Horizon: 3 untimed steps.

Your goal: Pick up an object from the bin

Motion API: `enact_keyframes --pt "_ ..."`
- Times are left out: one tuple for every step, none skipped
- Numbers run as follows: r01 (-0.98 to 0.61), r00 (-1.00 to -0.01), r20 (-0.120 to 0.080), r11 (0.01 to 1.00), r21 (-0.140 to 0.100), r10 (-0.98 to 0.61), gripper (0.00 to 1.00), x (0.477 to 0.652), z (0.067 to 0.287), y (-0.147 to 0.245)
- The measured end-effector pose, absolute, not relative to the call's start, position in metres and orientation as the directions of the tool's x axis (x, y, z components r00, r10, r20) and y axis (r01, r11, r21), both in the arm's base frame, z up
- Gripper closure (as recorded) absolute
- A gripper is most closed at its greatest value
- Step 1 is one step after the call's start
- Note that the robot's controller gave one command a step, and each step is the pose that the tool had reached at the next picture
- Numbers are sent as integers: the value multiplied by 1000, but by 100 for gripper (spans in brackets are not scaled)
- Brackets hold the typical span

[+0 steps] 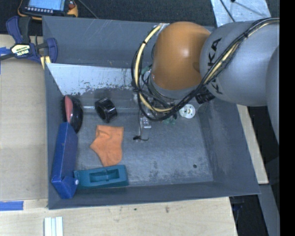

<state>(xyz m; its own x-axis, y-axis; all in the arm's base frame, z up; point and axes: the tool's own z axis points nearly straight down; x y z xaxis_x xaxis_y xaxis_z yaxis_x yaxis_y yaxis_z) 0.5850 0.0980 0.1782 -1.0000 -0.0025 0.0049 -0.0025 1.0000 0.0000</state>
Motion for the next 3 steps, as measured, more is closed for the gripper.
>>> enact_keyframes --pt "0 -1000 -3 1000 1 0 0 586 183 97" --pt "-61 -998 -9 998 0 -61 0 591 139 116" --pt "45 -999 1 999 0 45 0 582 112 130"
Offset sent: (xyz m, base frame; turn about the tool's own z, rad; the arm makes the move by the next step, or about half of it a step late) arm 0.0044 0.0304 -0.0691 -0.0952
